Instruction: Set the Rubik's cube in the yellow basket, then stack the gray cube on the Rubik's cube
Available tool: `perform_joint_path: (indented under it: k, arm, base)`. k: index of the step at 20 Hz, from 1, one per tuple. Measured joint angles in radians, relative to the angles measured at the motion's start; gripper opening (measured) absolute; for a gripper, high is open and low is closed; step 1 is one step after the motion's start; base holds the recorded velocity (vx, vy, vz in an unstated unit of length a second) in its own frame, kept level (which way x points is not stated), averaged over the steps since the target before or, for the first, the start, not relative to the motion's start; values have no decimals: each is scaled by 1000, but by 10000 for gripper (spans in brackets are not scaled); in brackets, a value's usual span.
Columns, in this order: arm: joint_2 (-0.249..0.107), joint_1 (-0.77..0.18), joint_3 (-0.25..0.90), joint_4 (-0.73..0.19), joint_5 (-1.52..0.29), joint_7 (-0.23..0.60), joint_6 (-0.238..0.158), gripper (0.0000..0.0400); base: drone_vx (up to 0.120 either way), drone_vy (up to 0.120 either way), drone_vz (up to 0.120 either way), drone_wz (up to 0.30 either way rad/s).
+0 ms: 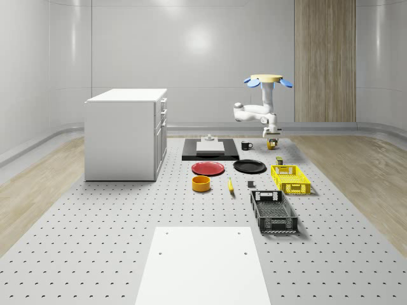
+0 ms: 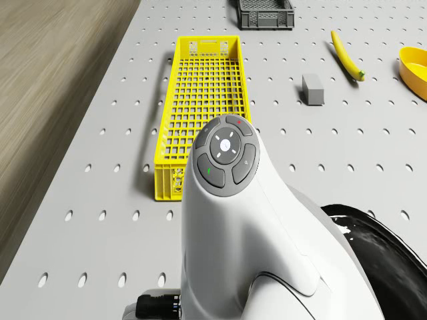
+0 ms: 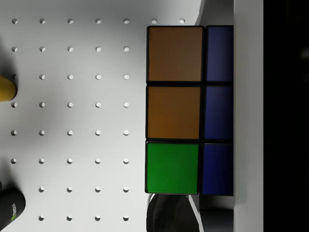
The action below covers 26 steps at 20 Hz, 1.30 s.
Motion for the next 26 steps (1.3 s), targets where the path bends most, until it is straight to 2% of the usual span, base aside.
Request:
perform_joint_path:
  k: [26]
  arm:
    - [-38,-7,5,1,15,5,35,321]
  base:
    - [120,8,0,0]
